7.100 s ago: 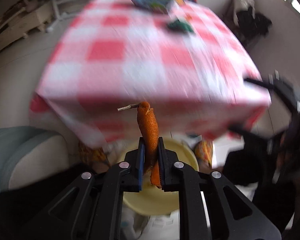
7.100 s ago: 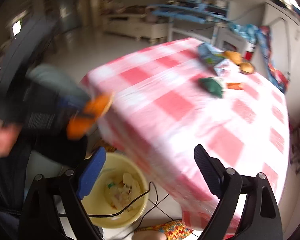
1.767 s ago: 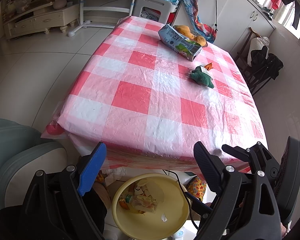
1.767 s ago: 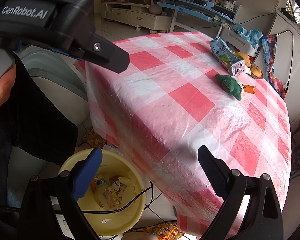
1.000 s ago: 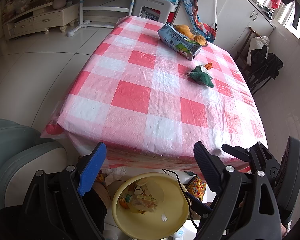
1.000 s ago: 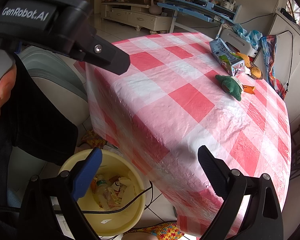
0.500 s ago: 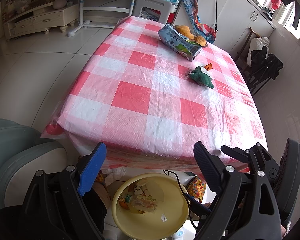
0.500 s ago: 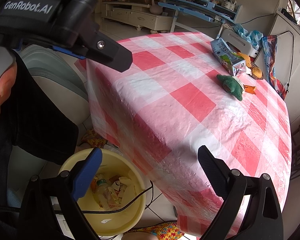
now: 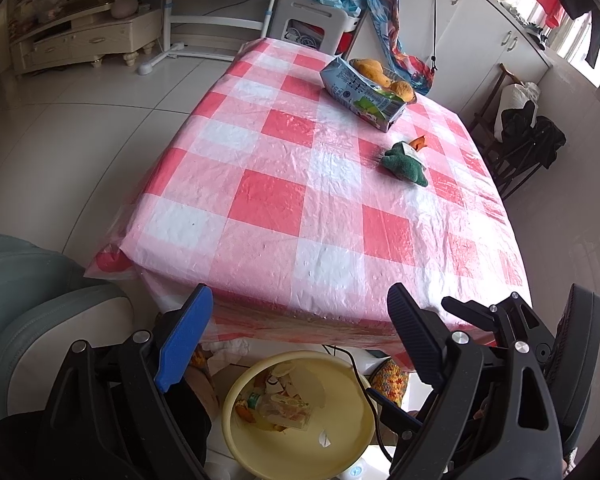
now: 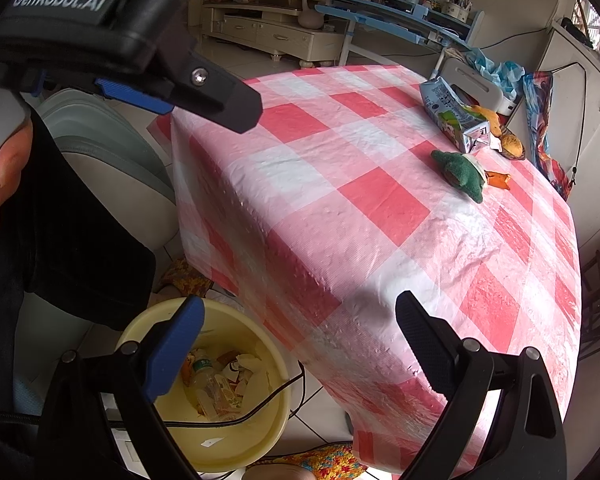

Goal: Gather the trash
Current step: 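Grasp the green plush toy with the left tool while the right tool grasps the small orange peel piece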

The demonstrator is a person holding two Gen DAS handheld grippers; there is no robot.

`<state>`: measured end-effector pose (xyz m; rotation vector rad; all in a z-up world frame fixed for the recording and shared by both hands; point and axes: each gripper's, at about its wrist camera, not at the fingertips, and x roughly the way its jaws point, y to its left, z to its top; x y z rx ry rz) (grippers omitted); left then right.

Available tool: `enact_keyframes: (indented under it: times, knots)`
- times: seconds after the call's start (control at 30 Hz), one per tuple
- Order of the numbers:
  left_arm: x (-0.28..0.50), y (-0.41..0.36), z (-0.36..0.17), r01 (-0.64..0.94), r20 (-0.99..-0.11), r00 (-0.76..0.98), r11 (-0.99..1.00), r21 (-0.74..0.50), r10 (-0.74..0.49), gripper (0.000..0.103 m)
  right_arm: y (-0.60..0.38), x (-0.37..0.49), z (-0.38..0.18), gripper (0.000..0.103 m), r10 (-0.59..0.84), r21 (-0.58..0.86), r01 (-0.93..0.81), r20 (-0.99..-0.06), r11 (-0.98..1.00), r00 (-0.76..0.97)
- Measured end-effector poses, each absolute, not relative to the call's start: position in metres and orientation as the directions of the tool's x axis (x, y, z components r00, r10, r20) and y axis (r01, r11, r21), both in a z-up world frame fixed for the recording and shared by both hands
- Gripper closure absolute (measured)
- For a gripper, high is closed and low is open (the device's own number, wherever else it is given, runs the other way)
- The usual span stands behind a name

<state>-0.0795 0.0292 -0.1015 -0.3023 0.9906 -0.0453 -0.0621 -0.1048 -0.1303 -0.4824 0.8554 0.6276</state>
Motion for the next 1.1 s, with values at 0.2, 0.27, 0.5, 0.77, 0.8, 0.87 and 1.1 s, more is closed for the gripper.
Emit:
enact_keyframes:
  times: [0.2,0.27,0.5,0.77,0.8,0.87,1.1]
  knots:
    - [-0.076,0.037,-0.098,-0.111,-0.803,0.557,0.939,-0.327,-0.213,0.017,-0.119,-0.053,-0.121,0.011,0.292,-0.130,-0.627,-0.801,0.768,0.523]
    - [-0.072,0.037,-0.096,-0.111,-0.801,0.557,0.936,-0.334,-0.220,0.017,-0.125,-0.047,-0.117,0.011,0.288,-0.123,-0.611,-0.799,0.782,0.528]
    - [-0.042,0.022,-0.088,-0.088,-0.815,0.541,0.950,-0.299,-0.206,0.017,-0.142,-0.016,-0.106,0.011,0.298,-0.079,-0.584,-0.800,0.808,0.520]
    - [0.044,-0.023,-0.085,0.022,-0.832,0.515,0.974,-0.226,-0.205,0.017,-0.162,0.026,-0.099,0.011,0.247,-0.131,-0.581,-0.814,0.803,0.526]
    - [0.054,-0.028,-0.087,0.029,-0.835,0.509,0.974,-0.225,-0.208,0.017,-0.168,0.032,-0.099,0.011,0.237,-0.137,-0.575,-0.816,0.807,0.528]
    - [0.078,-0.041,-0.093,0.050,-0.842,0.495,0.974,-0.219,-0.215,0.017,-0.179,0.045,-0.098,0.011,0.223,-0.136,-0.556,-0.818,0.820,0.530]
    - [0.135,-0.086,-0.121,0.124,-0.877,0.454,0.986,-0.109,-0.154,0.018,-0.213,0.089,-0.104,0.011,0.209,-0.067,-0.461,-0.827,0.885,0.522]
